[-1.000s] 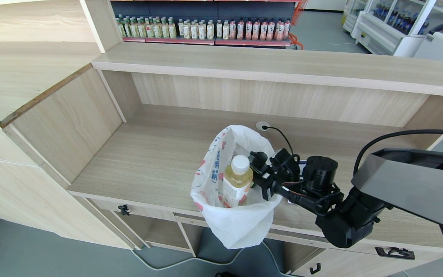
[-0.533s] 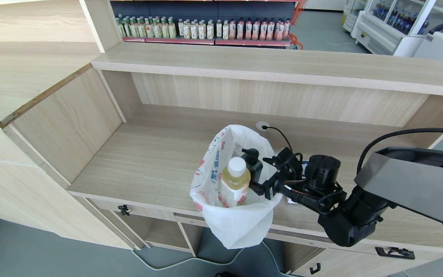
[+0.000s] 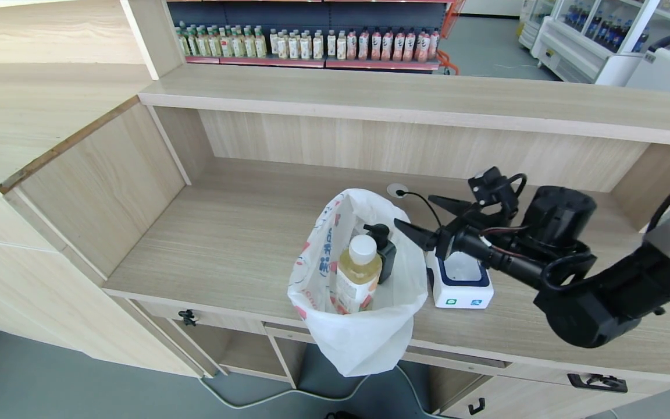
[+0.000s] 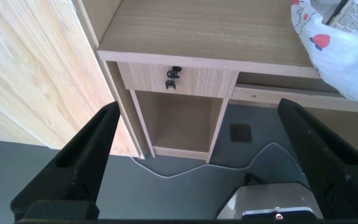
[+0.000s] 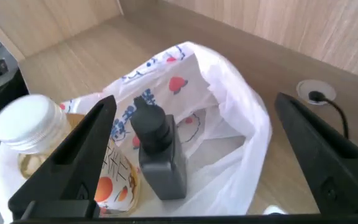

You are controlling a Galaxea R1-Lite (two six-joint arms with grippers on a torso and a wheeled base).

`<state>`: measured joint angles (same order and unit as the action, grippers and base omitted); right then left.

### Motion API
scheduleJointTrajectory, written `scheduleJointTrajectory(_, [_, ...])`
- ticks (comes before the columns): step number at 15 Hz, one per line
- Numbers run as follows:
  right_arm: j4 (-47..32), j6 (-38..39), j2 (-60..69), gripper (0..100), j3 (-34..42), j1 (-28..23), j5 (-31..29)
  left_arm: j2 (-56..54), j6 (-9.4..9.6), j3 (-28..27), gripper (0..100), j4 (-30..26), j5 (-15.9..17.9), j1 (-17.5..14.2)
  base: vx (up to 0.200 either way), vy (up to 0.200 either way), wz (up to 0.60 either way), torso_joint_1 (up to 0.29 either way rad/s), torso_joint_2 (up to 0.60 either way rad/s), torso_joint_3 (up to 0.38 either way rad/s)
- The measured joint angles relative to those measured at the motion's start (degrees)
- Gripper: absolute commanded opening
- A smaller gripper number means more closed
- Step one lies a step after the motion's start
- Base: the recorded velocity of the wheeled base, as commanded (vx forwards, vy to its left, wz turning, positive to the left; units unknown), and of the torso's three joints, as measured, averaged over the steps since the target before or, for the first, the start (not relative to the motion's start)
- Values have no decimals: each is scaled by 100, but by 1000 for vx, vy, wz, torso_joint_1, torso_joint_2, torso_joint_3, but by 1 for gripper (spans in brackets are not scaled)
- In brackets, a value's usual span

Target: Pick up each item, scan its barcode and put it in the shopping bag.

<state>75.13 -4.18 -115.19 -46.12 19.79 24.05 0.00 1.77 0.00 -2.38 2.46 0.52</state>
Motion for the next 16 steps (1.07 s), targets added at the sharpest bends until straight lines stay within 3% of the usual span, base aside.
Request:
scheduleJointTrajectory(4, [-870,187,1447,100,417,-510,-51,0,0,0,100,0,-1,0,0,0,0,0,0,0])
scheduleJointTrajectory(11, [-4615,213,5475,100,2068,-1497,-1212,0,0,0,100,0,-1,0,0,0,0,0,0,0])
scheduleJointTrajectory(16, [-5193,-115,8032,100,4006,-1762,-1360,0,0,0,100,2,-1,0,0,0,0,0,0,0])
